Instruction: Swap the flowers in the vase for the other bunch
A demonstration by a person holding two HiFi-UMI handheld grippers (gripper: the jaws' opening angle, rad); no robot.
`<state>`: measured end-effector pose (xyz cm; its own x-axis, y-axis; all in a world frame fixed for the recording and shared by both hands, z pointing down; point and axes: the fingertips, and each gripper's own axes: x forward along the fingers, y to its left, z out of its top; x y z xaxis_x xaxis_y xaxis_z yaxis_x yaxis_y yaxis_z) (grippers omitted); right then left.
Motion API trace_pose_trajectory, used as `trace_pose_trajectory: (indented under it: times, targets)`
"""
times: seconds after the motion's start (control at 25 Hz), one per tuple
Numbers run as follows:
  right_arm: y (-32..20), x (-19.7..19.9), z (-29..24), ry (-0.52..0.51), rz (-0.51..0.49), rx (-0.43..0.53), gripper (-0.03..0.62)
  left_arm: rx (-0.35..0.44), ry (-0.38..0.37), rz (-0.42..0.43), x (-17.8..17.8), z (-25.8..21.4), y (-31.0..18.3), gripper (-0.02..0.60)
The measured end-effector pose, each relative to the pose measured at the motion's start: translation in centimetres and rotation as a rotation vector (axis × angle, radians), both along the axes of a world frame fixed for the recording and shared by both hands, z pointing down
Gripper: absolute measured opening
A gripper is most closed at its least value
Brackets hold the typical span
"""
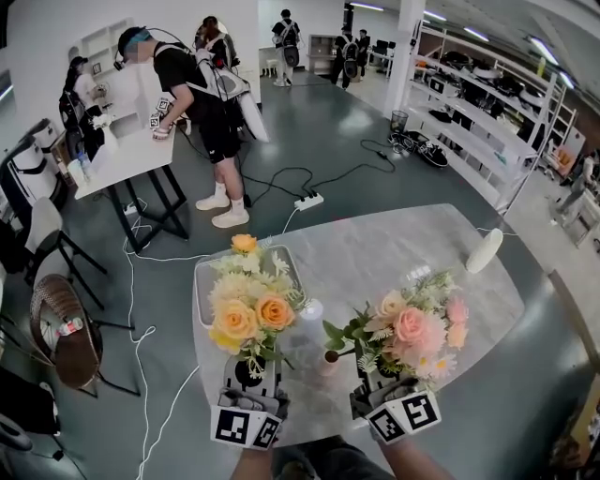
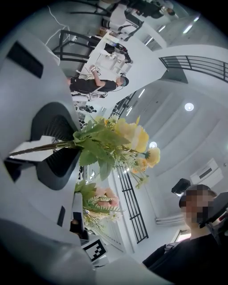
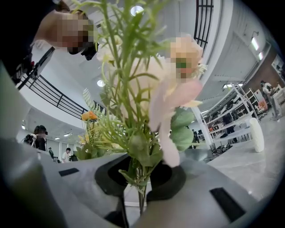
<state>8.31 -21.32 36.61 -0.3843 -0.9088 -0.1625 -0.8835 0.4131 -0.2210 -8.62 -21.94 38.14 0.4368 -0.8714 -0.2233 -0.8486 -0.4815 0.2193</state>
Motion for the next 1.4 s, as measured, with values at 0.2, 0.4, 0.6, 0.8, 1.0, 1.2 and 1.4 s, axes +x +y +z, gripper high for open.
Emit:
trace_pose_trajectory:
  times: [0.2, 0.4, 0.6, 0.8, 1.0, 1.2, 1.4]
  targets:
    - [0.0, 0.4, 1.2, 0.012, -0.018, -0.026, 0.071, -0.022, 0.010, -0.024, 0.3, 0.6, 0.3, 0.058]
    - [-0.4, -0.1, 1.7, 0.021, -0.049, -0.030, 0.071, -0.034, 0.011, -0.029, 0.6, 1.4, 0.1, 0.058]
    - [-0.8, -0.3, 3.0, 0.014, -0.066, -0.047, 0.071, -0.037, 0.010, -0.030, 0.8, 1.6, 0.0, 0.058]
    - [-1.1, -1.0, 4.0, 0.012, -0.086, -0.063, 0.071, -0.045, 0.006, -0.028, 0.7, 2.0, 0.0, 0.058]
    - [-1.5, -1.6, 4.8, 0.016, -0.103, -0.080, 0.071, -0.050, -0.005, -0.029, 0.5, 2.0, 0.0, 0.058]
    - [-1.8, -1.5, 5.8, 0.023, -0.130, -0.099, 0.072, -0.066, -0.005, -0.050, 0.7, 2.3, 0.1, 0.058]
    - [-1.6, -1.6, 6.6, 0.024, -0.153, -0.114, 0.072, -0.072, -0.005, -0.065, 0.7, 2.7, 0.6, 0.058]
